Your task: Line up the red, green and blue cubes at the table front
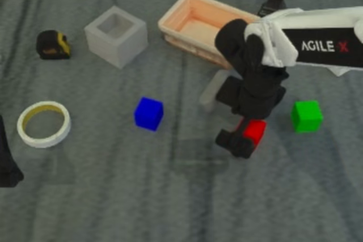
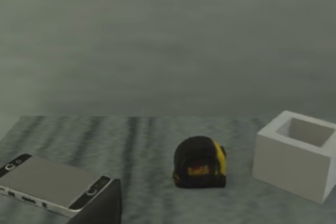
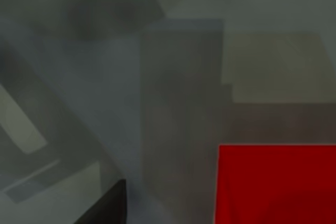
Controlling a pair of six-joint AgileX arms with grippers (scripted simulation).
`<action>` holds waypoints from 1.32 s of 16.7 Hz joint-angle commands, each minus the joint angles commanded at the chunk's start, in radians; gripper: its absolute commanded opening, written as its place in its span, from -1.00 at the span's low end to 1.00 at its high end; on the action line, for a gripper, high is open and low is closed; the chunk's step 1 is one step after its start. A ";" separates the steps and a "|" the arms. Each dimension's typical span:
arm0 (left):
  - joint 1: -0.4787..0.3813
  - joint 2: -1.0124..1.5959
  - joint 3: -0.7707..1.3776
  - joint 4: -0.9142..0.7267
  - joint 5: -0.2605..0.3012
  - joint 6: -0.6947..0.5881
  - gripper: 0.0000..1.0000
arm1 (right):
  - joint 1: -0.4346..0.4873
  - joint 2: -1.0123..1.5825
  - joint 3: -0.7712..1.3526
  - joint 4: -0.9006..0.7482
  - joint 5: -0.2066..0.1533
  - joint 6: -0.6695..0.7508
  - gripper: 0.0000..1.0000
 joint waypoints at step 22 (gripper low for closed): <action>0.000 0.000 0.000 0.000 0.000 0.000 1.00 | 0.000 0.000 0.000 0.000 0.000 0.000 -1.00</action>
